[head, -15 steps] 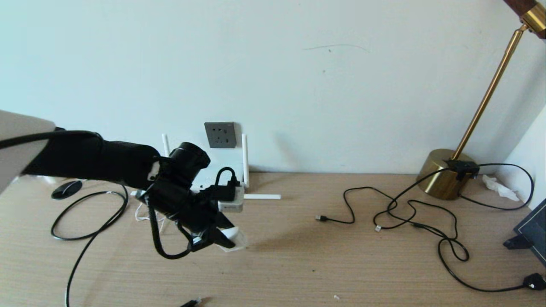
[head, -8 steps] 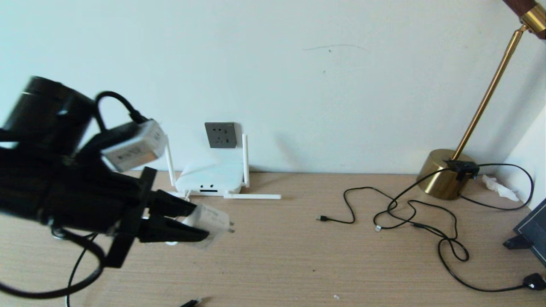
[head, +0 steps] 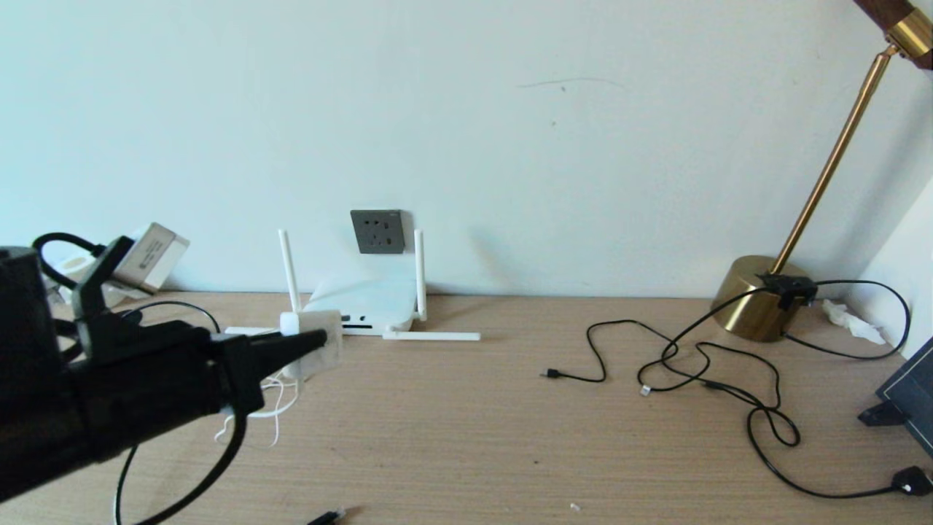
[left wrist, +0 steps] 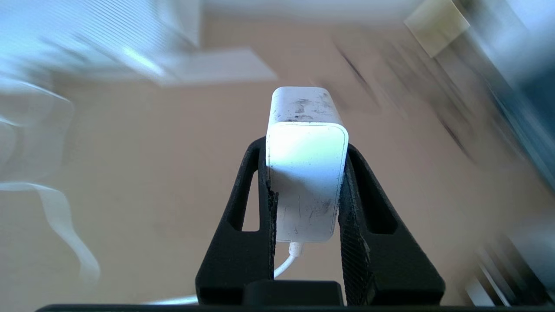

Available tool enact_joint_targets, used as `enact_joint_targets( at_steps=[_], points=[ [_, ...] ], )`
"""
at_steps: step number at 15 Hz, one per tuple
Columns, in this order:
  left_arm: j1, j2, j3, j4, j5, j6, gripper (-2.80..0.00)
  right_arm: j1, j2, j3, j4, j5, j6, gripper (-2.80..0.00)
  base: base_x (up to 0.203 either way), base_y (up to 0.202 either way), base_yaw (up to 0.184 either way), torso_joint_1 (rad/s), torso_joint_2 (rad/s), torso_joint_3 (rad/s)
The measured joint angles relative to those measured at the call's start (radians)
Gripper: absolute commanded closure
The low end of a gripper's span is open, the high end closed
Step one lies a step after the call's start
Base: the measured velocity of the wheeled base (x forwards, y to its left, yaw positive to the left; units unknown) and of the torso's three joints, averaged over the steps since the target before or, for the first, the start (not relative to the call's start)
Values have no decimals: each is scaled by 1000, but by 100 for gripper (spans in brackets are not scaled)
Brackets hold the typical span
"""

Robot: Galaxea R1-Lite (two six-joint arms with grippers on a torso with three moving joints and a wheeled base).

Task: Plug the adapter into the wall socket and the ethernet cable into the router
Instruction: Align plug and socket

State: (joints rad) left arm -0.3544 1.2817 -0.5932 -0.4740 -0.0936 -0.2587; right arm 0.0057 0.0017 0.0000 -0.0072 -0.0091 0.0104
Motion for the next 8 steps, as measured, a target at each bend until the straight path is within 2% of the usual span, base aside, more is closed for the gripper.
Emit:
enact_joint_targets(
  at_steps=[2, 4, 6, 8],
  points=[
    [-6, 141, 71, -341, 187, 15, 0, 0, 0, 0, 0, 0, 0, 0, 0, 0, 0, 0, 0, 0],
    [-9, 313, 84, -649, 316, 71, 0, 0, 0, 0, 0, 0, 0, 0, 0, 0, 0, 0, 0, 0],
    [-10, 478, 44, -872, 378, 130, 0, 0, 0, 0, 0, 0, 1, 0, 0, 0, 0, 0, 0, 0],
    [-10, 622, -42, -1005, 414, 169, 0, 0, 0, 0, 0, 0, 0, 0, 0, 0, 0, 0, 0, 0]
  ],
)
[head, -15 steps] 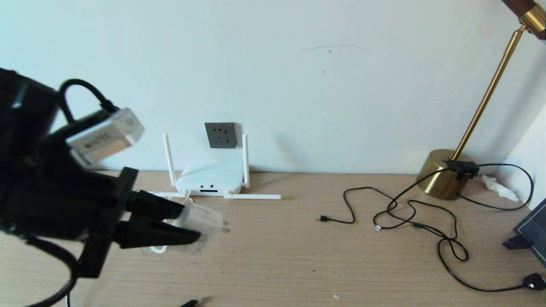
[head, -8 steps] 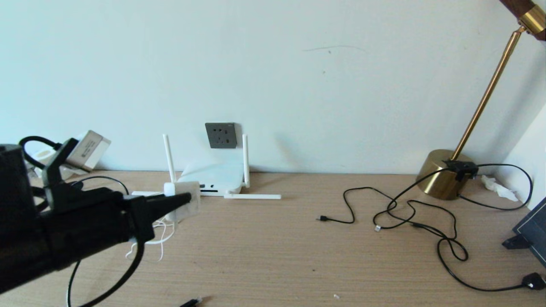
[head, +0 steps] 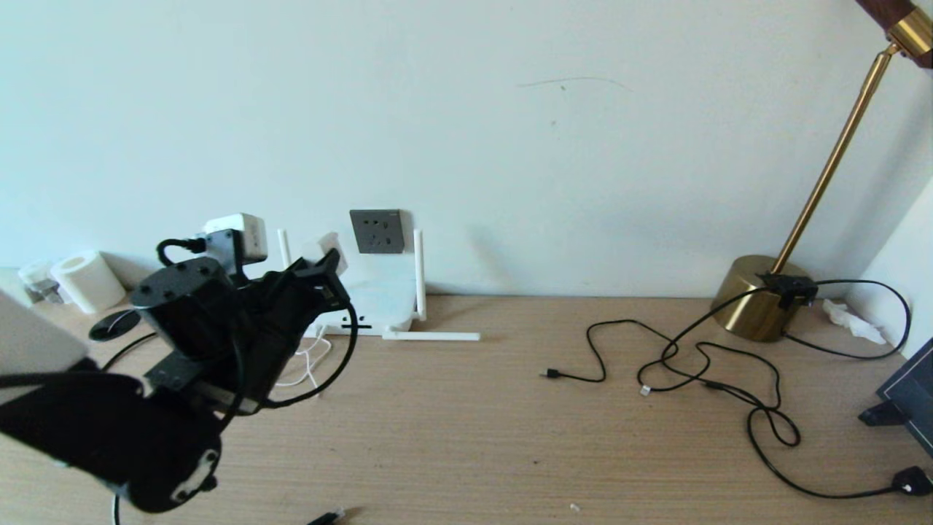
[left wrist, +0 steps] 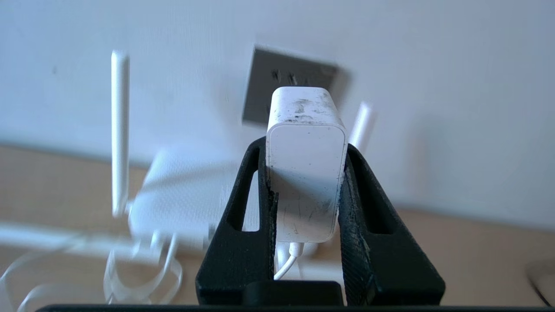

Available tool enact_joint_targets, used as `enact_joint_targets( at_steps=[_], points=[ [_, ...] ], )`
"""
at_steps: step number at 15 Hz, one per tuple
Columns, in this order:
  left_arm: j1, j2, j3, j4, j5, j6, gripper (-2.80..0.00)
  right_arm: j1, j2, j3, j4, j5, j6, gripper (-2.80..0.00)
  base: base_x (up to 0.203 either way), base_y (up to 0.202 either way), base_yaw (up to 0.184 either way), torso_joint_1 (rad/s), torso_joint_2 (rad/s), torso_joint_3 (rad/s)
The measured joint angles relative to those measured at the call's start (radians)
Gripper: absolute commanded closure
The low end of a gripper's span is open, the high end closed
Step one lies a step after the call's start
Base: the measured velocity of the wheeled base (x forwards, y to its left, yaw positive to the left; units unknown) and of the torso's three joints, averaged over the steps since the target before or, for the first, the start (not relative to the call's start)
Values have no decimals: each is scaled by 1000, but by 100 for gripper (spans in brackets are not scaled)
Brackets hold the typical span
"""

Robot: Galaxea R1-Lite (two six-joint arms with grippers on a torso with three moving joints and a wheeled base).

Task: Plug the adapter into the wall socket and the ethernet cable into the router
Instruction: Align plug and socket

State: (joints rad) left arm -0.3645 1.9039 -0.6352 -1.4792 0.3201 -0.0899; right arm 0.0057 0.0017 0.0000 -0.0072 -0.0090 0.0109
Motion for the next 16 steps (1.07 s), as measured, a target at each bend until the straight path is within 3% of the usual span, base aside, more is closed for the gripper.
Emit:
enact_joint_targets(
  at_steps=[3, 8, 16],
  points=[
    [0, 134, -104, -41, 16, 32, 0, 0, 0, 0, 0, 0, 0, 0, 0, 0, 0, 0, 0, 0],
    [1, 244, -176, -42, 11, 90, 0, 0, 0, 0, 0, 0, 0, 0, 0, 0, 0, 0, 0, 0],
    [2, 293, -193, -42, 15, 150, 0, 0, 0, 0, 0, 0, -1, 0, 0, 0, 0, 0, 0, 0]
  ],
)
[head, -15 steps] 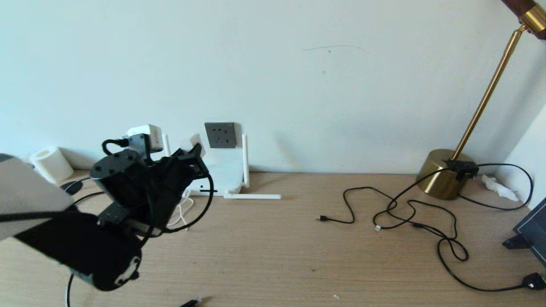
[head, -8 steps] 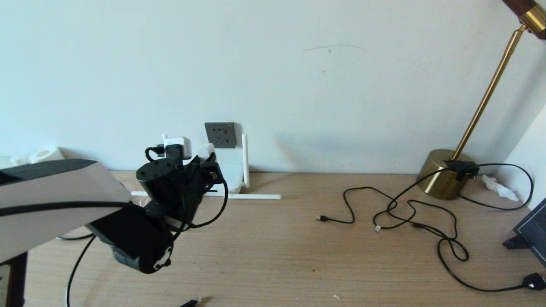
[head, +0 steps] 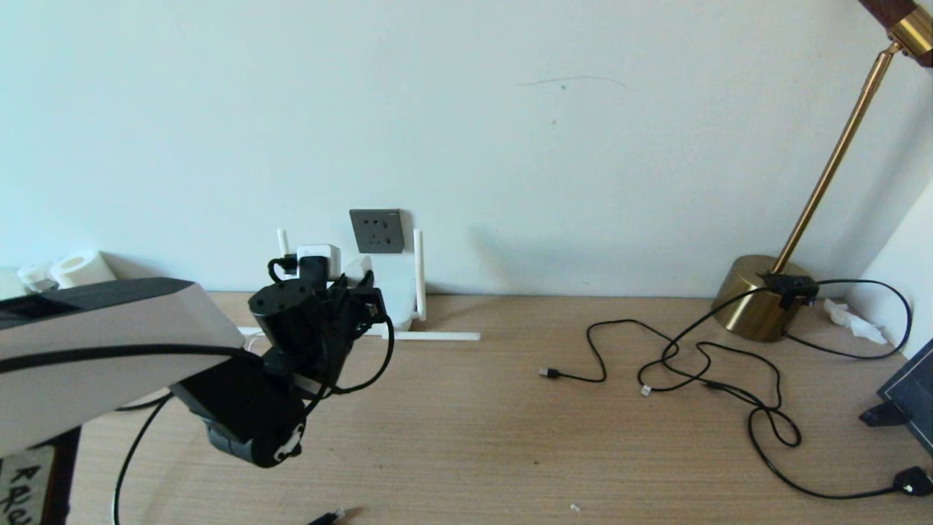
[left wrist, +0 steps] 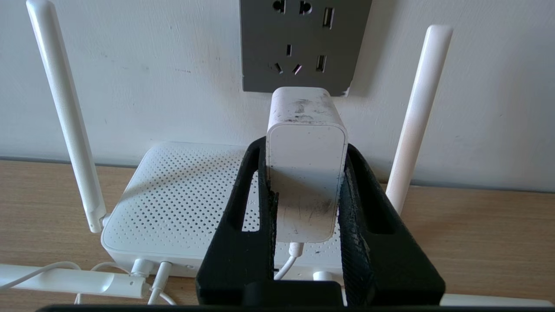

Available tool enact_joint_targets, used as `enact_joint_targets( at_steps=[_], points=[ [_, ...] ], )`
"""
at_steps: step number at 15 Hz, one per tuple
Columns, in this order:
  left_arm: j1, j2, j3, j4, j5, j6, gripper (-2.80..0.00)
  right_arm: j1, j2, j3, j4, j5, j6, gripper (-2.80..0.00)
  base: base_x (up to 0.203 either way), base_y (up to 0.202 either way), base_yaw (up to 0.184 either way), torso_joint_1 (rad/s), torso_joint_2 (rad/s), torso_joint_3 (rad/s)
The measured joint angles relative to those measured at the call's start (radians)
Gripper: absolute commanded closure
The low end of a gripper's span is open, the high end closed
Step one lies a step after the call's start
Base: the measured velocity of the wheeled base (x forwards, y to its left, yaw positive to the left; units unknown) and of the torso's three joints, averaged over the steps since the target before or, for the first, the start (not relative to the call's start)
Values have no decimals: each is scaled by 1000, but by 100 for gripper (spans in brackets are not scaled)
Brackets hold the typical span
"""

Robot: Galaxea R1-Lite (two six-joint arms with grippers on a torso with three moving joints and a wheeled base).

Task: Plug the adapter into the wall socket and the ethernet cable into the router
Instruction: Align plug and socket

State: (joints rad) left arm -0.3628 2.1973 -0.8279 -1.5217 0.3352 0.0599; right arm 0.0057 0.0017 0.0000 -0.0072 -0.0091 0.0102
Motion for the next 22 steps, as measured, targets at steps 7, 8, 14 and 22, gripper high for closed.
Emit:
enact_joint_targets(
  at_steps=[7, 8, 14, 22],
  points=[
    [6, -40, 67, 0, -15, 64, 0, 0, 0, 0, 0, 0, 0, 0, 0, 0, 0, 0, 0, 0],
    [7, -54, 81, 0, -18, 85, 0, 0, 0, 0, 0, 0, 0, 0, 0, 0, 0, 0, 0, 0],
    [26, -73, 42, 0, -50, 129, 0, 0, 0, 0, 0, 0, 0, 0, 0, 0, 0, 0, 0, 0],
    [56, -8, -99, 0, -49, 128, 0, 0, 0, 0, 0, 0, 1, 0, 0, 0, 0, 0, 0, 0]
  ],
)
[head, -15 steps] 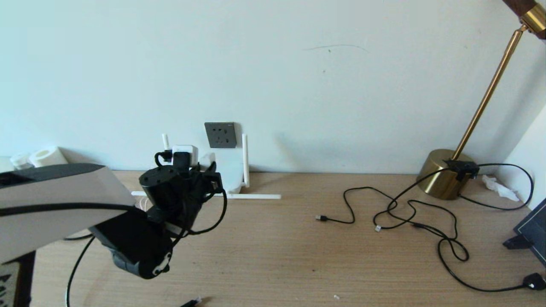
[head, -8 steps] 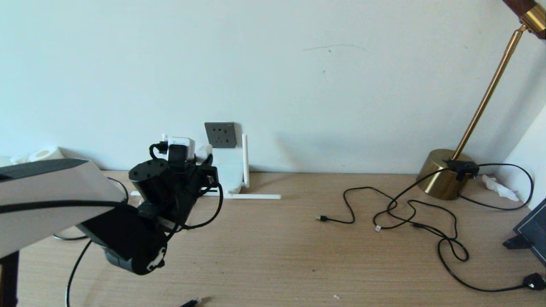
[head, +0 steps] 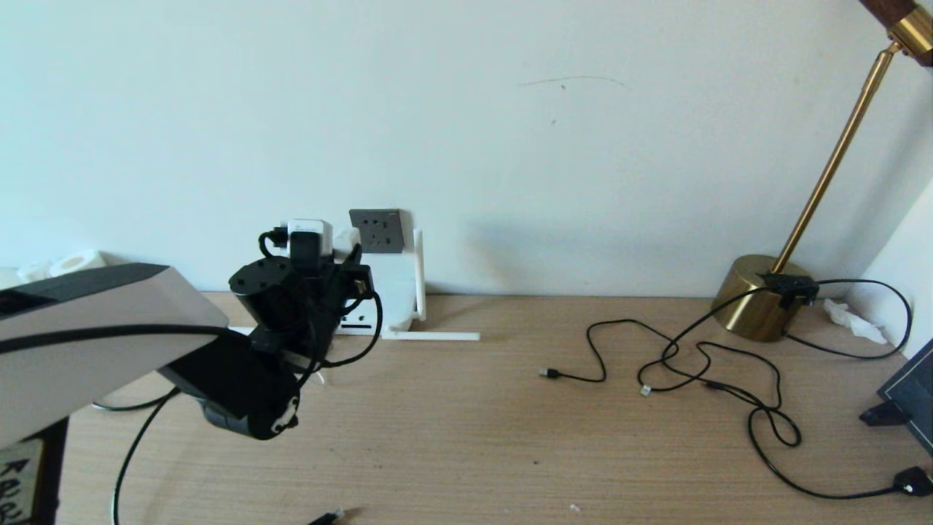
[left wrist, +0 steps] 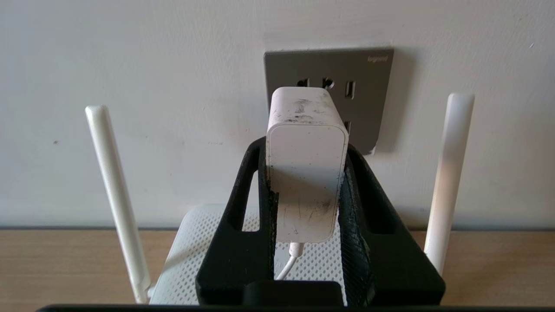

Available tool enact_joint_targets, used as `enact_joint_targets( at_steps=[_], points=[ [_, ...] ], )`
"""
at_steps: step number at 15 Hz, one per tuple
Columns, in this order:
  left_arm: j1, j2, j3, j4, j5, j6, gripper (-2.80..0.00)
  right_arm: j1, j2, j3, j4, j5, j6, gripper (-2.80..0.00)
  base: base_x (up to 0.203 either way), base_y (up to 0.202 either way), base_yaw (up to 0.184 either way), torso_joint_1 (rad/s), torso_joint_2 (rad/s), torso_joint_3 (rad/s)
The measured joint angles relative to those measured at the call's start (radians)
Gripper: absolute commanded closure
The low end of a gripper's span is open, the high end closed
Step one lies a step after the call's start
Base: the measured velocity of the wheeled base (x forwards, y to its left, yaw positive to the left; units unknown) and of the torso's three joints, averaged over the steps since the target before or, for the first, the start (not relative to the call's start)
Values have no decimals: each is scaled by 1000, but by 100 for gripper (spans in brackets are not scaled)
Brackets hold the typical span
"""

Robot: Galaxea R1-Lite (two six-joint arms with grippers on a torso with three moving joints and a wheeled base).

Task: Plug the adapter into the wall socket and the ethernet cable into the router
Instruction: Align plug and socket

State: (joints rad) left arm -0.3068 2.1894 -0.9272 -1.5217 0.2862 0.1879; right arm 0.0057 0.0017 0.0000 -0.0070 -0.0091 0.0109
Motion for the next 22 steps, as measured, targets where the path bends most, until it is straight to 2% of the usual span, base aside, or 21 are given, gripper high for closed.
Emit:
enact_joint_targets(
  at_steps=[22],
  points=[
    [-9, 65, -92, 0, 15, -5, 0, 0, 0, 0, 0, 0, 0, 0, 0, 0, 0, 0, 0, 0]
  ],
)
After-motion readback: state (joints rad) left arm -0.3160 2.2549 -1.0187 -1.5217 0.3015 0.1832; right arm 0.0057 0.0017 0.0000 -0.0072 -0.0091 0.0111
